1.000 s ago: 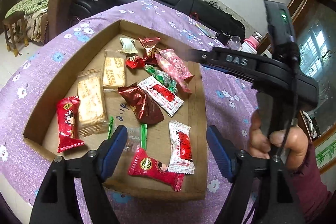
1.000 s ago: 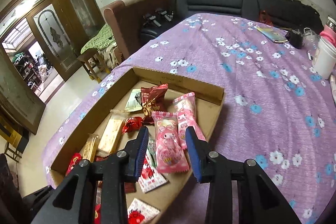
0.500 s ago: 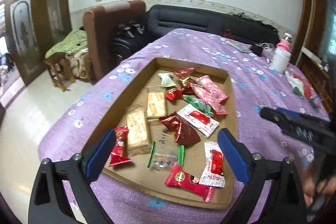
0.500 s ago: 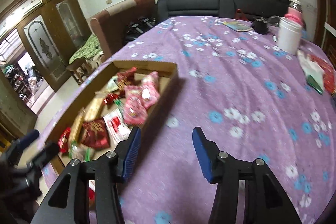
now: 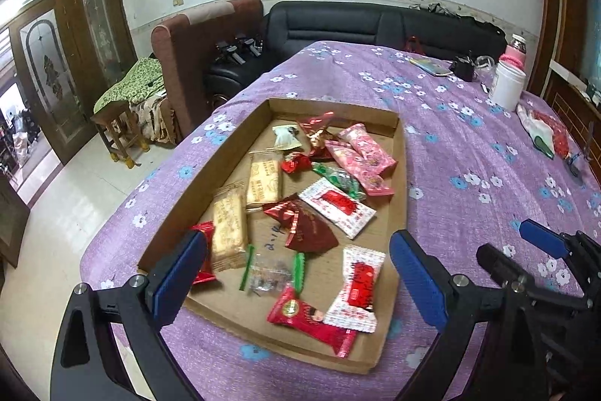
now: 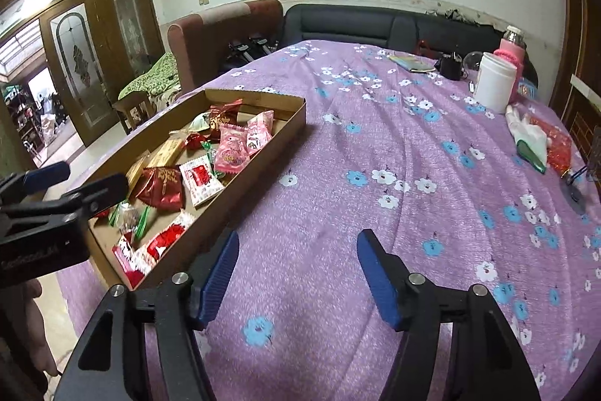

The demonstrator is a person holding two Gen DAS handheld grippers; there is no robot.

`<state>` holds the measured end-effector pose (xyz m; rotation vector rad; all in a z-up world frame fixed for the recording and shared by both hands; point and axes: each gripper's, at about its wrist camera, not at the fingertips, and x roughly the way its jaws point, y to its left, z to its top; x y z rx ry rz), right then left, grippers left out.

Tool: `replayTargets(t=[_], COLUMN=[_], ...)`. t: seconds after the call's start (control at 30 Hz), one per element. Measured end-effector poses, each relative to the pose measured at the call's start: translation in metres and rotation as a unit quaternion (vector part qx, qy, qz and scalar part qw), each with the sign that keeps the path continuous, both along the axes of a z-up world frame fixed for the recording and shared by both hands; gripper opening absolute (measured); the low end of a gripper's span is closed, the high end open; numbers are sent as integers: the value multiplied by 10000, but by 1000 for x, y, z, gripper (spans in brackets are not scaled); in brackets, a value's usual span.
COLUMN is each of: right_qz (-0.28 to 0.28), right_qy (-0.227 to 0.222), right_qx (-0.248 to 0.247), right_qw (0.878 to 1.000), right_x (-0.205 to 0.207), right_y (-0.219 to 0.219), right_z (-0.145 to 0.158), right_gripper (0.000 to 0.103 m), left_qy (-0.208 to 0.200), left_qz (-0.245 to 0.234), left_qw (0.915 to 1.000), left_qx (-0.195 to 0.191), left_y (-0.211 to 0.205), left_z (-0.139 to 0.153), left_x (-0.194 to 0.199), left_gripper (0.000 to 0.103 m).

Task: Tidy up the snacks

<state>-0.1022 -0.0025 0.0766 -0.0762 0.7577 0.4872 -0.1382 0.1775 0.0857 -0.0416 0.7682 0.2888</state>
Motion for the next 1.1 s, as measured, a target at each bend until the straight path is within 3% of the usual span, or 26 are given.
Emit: replayTargets(t=[0.3, 0.5, 0.67, 0.83, 0.93, 1.03, 1.1], right_qz=[-52, -32, 25, 73, 144, 202, 248], right_qy=[-37, -114, -191, -258, -330, -358, -375], right_qx=[8, 0, -26, -46, -86, -117, -140], right_qw=[10000, 9999, 9998, 9996, 9993, 9991, 9989], right_x=[-7, -11, -16, -21, -24, -26, -28], right_y=[-12, -12, -7, -3, 2, 6, 8], right_z=[-4, -3, -2, 1, 4, 5, 5], right_gripper=[73, 73, 74, 74, 75, 75, 76], left_qy=[114, -36, -266, -1060, -1388, -1305, -1221], left_qz=[-164, -23, 184, 540, 455, 344, 294], left_qw=[9995, 9996, 9991, 9915, 9888, 9908, 9919], left_qx=[252, 262, 273, 525, 291, -109, -179], left_y=[-24, -23, -15, -9, -2, 9, 13], left_z=[-2, 2, 10, 34, 44, 42, 38], left_x=[7, 6, -1, -24, -34, -29, -25], left_gripper=[98, 98, 98, 101, 103, 103, 103])
